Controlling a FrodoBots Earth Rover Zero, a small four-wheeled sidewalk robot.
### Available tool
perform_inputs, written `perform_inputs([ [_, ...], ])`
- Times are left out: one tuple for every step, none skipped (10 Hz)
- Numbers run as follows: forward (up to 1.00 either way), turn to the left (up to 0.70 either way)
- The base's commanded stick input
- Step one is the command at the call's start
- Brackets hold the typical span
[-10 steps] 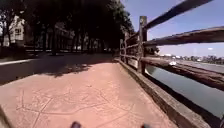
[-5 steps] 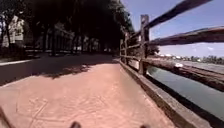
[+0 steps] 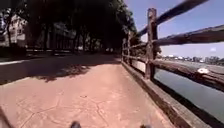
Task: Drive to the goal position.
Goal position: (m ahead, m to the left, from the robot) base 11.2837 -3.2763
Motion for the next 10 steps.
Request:
perform_inputs([
  [0.70, 0.00],
  [0.70, 0.00],
  [0.70, 0.00],
  [0.70, 0.00],
  [0.70, 0.00],
  [0.70, 0.00],
  [0.70, 0.00],
  [0.70, 0.00],
  [0.70, 0.00],
  [0.70, 0.00],
])
